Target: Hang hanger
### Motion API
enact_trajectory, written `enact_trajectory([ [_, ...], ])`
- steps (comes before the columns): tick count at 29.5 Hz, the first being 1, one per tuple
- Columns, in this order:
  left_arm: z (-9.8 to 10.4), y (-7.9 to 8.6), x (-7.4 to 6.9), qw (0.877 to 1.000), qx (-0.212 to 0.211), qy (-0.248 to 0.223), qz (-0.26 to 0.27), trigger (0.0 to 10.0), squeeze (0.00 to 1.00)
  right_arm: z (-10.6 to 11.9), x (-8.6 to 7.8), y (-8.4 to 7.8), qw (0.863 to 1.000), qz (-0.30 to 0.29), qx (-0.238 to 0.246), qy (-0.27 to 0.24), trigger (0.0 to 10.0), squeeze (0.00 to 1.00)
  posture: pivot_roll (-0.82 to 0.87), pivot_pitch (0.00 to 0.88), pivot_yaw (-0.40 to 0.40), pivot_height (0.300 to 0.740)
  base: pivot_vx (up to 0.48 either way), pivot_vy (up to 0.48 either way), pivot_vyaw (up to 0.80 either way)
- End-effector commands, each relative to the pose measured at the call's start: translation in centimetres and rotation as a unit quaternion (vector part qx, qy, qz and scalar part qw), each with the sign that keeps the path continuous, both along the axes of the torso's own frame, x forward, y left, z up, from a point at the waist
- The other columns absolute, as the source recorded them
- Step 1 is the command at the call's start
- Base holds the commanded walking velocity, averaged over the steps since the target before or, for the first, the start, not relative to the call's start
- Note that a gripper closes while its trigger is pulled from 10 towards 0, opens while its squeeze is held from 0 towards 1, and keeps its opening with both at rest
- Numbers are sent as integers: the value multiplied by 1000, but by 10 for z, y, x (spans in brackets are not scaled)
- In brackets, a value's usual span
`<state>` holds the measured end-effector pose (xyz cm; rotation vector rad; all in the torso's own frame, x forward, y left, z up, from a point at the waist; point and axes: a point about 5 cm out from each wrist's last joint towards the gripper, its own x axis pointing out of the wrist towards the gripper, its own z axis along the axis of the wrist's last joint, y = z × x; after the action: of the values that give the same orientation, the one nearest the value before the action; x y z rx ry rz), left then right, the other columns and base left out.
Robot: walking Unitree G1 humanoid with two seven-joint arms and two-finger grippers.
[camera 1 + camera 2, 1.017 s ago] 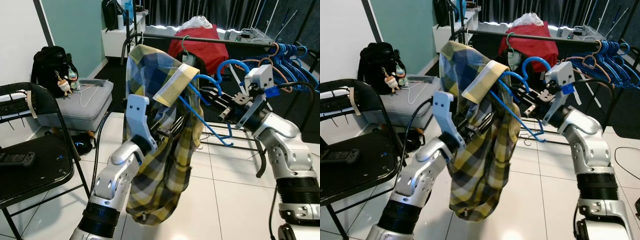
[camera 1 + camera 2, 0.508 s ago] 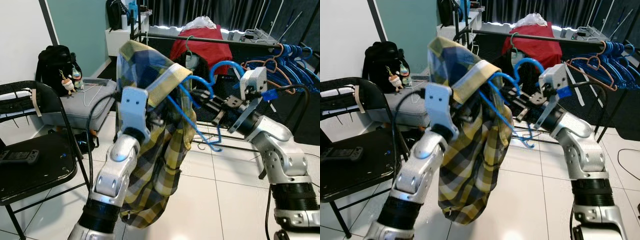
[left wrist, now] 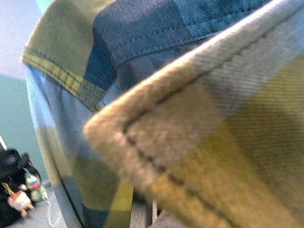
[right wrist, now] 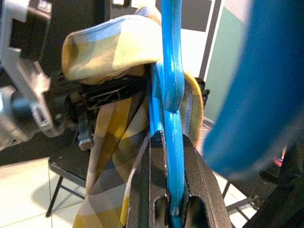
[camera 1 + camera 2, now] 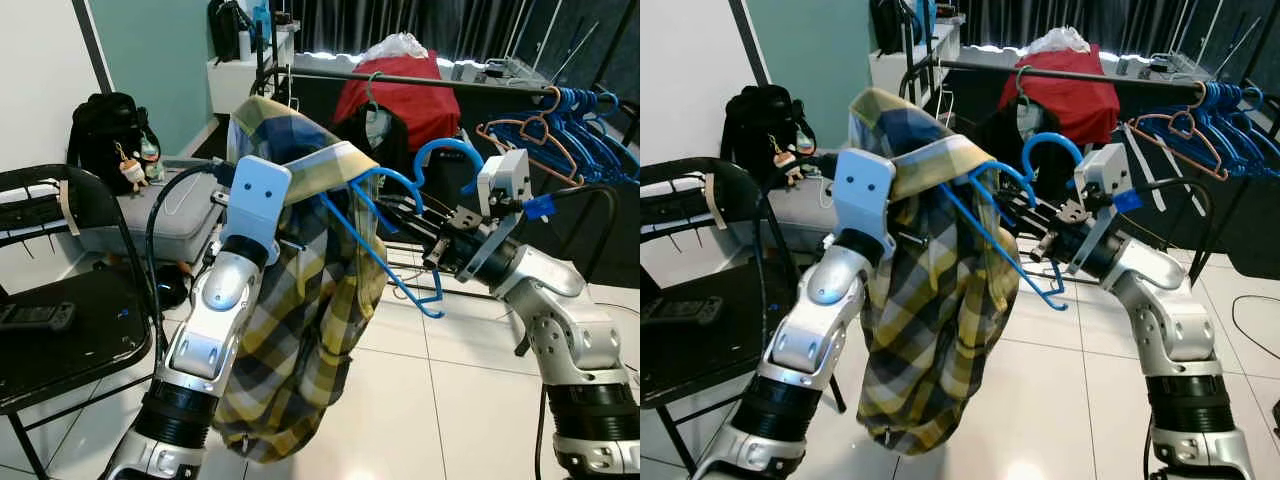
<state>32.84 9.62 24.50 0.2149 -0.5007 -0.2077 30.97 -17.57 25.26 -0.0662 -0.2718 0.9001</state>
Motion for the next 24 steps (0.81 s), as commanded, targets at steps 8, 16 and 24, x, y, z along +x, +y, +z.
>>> enact_trajectory([
  [8,16,36,12,994,65,-44,78,0,0,-34,-39,-25,993,13,-80,82,0,0,-143,0,0,740,0,0,0],
  [16,18,34,14,993,77,-50,75,0,0,-100,-90,-13,951,90,-179,238,0,0,-159,0,1,740,0,0,0],
  [24,-14,31,21,997,51,30,52,0,0,-51,-116,-5,971,174,-16,160,0,0,-165,0,24,740,0,0,0],
])
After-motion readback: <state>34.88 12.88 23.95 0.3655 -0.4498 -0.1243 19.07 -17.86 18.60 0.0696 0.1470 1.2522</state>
